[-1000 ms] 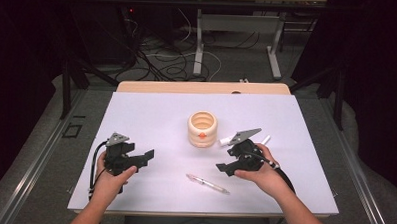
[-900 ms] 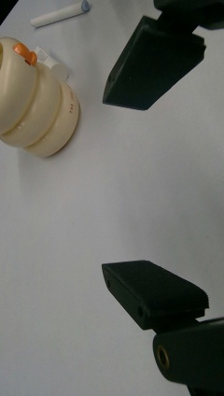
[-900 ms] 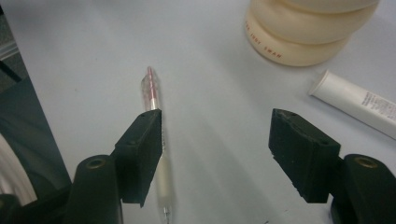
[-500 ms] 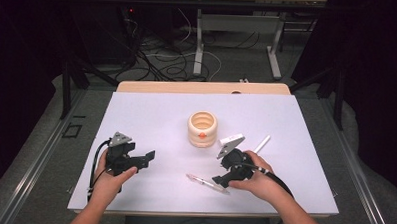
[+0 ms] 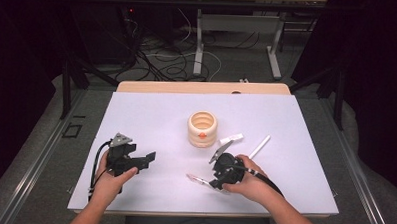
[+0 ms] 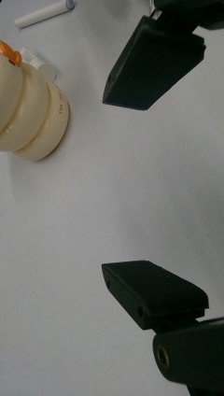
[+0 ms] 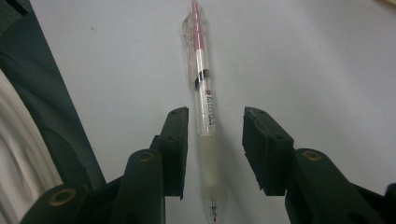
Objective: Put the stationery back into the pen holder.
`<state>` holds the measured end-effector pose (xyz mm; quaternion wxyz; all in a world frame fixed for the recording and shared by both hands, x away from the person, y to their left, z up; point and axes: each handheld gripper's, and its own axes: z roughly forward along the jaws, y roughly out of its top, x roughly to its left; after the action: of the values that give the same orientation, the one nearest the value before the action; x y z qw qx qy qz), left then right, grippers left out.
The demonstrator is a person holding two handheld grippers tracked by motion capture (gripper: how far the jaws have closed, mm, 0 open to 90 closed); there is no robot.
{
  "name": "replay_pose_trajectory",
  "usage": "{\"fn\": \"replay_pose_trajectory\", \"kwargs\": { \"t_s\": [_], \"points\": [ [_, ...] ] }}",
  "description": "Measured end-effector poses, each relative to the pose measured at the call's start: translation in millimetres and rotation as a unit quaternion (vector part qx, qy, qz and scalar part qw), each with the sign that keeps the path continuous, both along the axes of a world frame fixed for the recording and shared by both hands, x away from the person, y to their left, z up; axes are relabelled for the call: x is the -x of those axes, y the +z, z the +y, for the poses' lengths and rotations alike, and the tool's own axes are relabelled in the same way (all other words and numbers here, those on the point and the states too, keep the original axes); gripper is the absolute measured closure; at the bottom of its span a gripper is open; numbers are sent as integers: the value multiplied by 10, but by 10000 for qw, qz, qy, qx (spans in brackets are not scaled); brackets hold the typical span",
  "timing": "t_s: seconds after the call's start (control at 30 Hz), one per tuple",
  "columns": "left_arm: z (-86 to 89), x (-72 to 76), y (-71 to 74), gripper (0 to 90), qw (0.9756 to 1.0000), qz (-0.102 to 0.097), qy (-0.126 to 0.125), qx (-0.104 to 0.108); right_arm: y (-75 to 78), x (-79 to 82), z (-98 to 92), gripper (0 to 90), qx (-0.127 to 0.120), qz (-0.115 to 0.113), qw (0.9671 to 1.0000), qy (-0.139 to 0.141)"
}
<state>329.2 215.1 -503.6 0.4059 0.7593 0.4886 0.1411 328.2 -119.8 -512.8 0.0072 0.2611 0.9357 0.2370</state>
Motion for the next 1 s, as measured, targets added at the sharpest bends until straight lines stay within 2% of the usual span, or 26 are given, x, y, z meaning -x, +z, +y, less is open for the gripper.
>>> {"fn": "replay_pose_trajectory", "kwargs": {
  "t_s": [0.17, 0.27, 0.33, 0.5, 0.67, 0.83, 1.0],
  "points": [
    [-16, 0, -19, 159, 9999, -53, 89, 88, -48, -16, 32, 646, -3, 195, 9998, -61],
    [-10, -1, -19, 159, 9999, -55, 72, 67, -80, -39, 39, 660, 63, 176, 9998, 25],
    [-9, -1, -21, 159, 9999, -65, 78, 68, -89, -29, 58, 668, 55, 267, 9996, -48],
    [-7, -3, -25, 159, 9999, -59, 81, 75, -130, -47, 63, 693, 132, 254, 9996, 17],
    [-8, -2, -26, 159, 9999, -53, 74, 89, -150, -37, 81, 722, 217, 384, 9990, -77],
    [-12, -2, -27, 159, 9999, -40, 73, 87, -166, -31, 98, 733, 367, 324, 9988, -86],
    [-12, -4, -30, 159, 10000, -34, 58, 70, -180, -33, 103, 752, 356, 321, 9988, -52]
  ]
}}
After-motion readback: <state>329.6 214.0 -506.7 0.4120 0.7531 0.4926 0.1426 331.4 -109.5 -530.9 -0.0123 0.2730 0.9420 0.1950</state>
